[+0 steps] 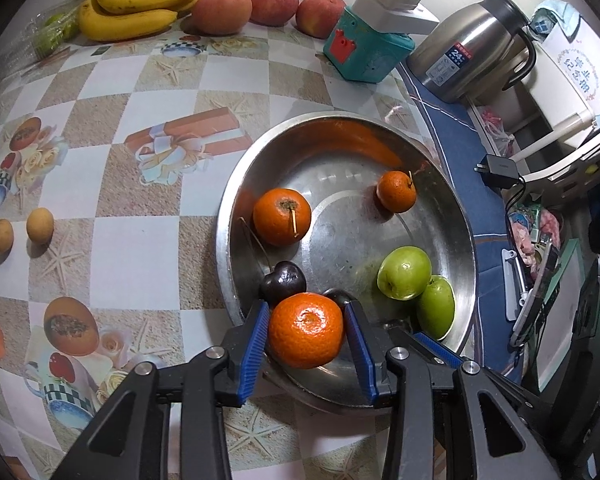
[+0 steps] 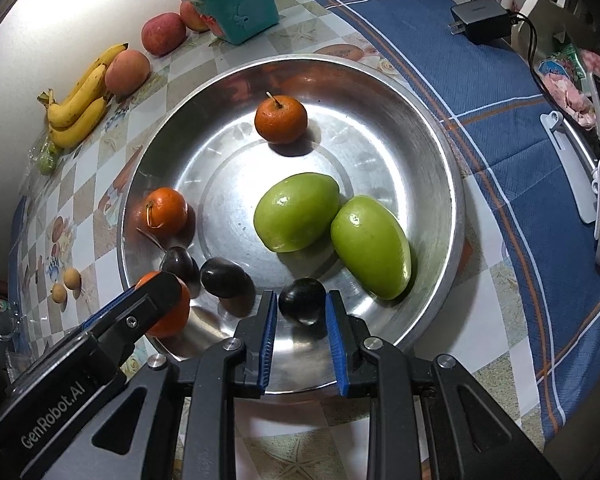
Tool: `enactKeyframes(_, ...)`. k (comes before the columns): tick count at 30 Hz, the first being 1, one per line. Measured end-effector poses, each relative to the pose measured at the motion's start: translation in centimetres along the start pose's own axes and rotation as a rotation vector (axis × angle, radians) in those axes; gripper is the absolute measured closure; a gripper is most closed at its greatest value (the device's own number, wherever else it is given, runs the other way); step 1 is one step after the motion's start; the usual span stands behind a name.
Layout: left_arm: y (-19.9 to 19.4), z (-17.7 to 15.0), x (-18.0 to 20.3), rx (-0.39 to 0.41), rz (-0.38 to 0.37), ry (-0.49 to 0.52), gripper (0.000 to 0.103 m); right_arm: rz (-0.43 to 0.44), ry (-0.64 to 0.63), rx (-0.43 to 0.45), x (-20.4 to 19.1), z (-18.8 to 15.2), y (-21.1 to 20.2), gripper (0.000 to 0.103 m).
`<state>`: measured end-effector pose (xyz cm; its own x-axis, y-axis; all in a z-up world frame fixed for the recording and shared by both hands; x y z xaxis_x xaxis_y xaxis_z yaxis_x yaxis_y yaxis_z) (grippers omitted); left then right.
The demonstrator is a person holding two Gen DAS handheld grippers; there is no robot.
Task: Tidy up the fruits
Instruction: 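Open the left tool to drop the tangerine while the right tool releases the plum, then withdraw both tools from the tray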
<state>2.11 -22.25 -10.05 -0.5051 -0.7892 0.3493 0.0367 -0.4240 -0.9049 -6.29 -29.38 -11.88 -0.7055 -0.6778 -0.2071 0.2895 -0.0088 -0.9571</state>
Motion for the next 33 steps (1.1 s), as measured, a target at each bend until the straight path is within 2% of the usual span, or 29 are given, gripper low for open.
enactKeyframes(3, -0.5, 0.2, 0.1, 0.009, -0.014, 0.001, 0.049, -0.001, -0.006, 0.0, -0.1, 0.0, 0.0, 0.075)
enactKeyframes(12, -2.6, 1.0, 0.1, 0.051, -0.022, 0.0, 0.048, 0.025, 0.001, 0.06, -0.3, 0.8, -1.8, 0.075)
enactKeyframes(15, -3.5, 1.3, -0.3, 0.07, -0.007, -0.002, 0.045, 0.036, 0.008, 0.086, -0.3, 1.1, -2.4, 0.075)
enactKeyframes(24, -5.1, 2.0, -5.3, 0.095, 0.147, -0.078, 0.035, 0.044, -0.002, 0.124, -0.6, 1.7, -3.4, 0.075)
enactKeyframes(27, -5.1, 2.0, -7.3, 0.089, 0.192, -0.119, 0.026, 0.034, -0.012, 0.123, -0.6, 1.6, -3.3, 0.067)
enactKeyframes(28, -5.0, 1.9, -8.0, 0.085, 0.206, -0.133, 0.025, 0.032, -0.013, 0.122, -0.6, 1.6, -3.2, 0.063)
enactKeyframes(31, -4.8, 1.7, -9.3, 0.073, 0.233, -0.157, 0.024, 0.025, -0.019, 0.118, -0.6, 1.6, -3.0, 0.062)
enactKeyframes(32, -4.7, 1.6, -9.5, 0.07, 0.24, -0.162, 0.022, 0.023, -0.02, 0.116, -0.6, 1.5, -2.9, 0.058)
enactKeyframes(33, -4.6, 1.5, -9.7, 0.067, 0.248, -0.165, 0.016, 0.02, -0.021, 0.114, -0.6, 1.5, -2.8, 0.055)
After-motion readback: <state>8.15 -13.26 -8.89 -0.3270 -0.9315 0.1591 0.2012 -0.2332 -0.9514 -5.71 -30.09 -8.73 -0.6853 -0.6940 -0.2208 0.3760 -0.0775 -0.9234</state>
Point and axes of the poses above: each gripper's, at about its wrist camera, not at the fingertips, and y roughly the way its jaws point, x to its right, z to its top, the point moved 9 cm from there along y, roughly the way its jaws point, and after that the axes turned 2 degrees about z, right-handed, at the moved point
